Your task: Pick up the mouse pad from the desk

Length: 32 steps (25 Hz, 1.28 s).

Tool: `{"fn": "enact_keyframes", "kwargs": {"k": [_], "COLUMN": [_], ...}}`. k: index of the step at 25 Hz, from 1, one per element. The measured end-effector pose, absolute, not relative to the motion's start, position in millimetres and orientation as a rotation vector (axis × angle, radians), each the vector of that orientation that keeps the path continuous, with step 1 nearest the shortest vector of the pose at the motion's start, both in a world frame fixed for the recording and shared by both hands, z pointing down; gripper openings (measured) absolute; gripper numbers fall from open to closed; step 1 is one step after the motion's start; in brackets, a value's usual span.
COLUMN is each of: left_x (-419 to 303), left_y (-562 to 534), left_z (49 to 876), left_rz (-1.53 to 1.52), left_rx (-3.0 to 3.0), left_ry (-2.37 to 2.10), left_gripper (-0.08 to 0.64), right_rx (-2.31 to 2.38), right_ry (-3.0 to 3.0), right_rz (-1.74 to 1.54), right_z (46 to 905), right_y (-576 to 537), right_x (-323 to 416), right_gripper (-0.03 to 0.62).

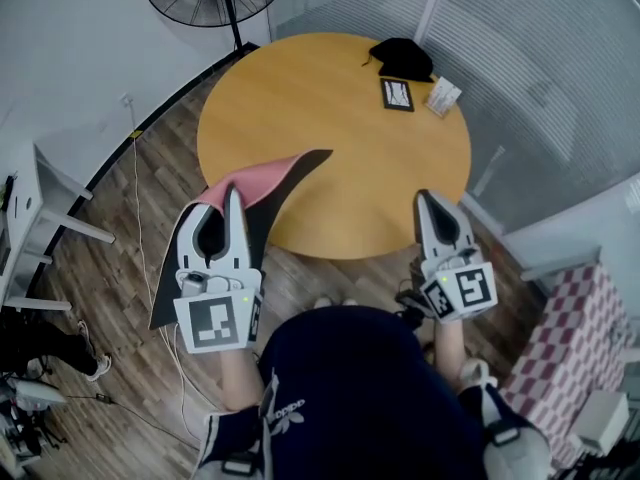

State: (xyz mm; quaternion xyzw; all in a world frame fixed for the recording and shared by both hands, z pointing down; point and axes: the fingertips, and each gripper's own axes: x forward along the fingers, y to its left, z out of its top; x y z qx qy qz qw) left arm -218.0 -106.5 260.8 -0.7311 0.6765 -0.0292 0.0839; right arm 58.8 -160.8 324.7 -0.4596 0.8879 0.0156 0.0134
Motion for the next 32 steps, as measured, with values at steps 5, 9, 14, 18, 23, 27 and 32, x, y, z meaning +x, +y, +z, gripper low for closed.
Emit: {"fn": "enact_keyframes", "kwargs": {"k": [5,9,14,18,23,27,32], "left_x": [-219,-218,-215,-206,-195,-186,-181], "left_y": [-99,-94,-91,-90,-90,-92,-96], "left_z": [277,288,304,317,328,337,337], "left_rz": [-0.087,-0.08,-0.122,-0.125,-0.143,-0.167,-0.191], "left_rx": [-2.188,-2.187,-2.213,-2.267,-2.312,-2.343,-2.351], "left_ry": [2.067,2.095,2.117,2.09,2.079,2.068,2.051], "left_gripper": [0.021,0.021,0.021,0.021,0.021,0.021,0.021], "right_rx": [-1.431,-1.437,-1.467,-1.492,-1.529,-1.582,-1.62], "right_ry": [2.784,2.784,2.782,2.782,2.783,2.77,2.75], "right_rz": [0.061,0.067,0.064,0.072,0.08,0.06,0.045], "right_z": [325,325,328,327,330,336,337], "right_y": [-152,-145,-137,-133,-130,-129,-129], "right_x": [58,60,63,66,74,89,100], "right_gripper": [0.003,0.003,0.003,0.003,0.003,0.003,0.003]}}
